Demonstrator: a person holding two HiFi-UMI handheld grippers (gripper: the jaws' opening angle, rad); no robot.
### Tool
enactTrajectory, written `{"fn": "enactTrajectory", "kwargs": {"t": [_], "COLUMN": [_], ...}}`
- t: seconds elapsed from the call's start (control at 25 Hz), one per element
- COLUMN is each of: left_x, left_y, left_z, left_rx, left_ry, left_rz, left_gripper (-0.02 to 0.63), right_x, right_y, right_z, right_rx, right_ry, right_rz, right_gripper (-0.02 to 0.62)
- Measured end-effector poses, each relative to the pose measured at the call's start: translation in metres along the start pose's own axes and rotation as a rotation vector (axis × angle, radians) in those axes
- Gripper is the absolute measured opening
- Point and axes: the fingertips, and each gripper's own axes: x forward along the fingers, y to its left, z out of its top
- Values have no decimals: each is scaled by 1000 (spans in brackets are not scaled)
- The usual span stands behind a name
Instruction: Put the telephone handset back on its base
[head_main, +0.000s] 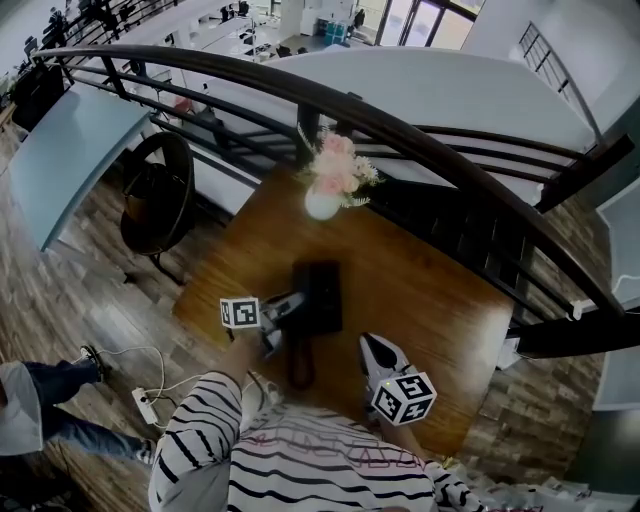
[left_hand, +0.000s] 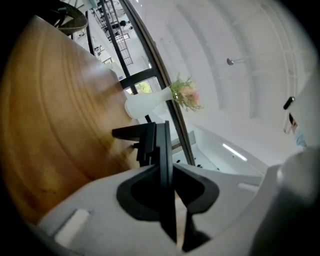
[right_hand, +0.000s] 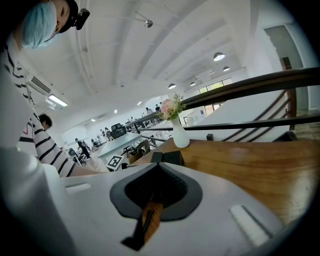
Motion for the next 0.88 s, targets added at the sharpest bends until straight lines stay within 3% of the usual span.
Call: {"fn": "enactTrajectory", "kwargs": {"t": [0.36,0.88], "left_x": [7,6], "left_y": [5,11], "left_z": [0,3], "left_rx": [-10,-9], "left_ry": [-5,-36], "left_rz": [-10,65], "left_gripper": [75,78], "right_x": [1,6], "right_y": [-4,-3], "right_z": [-2,-2], "right_rx": [6,10], "right_ry": [15,18], "right_rz": [2,22], "right_gripper": [0,0]}}
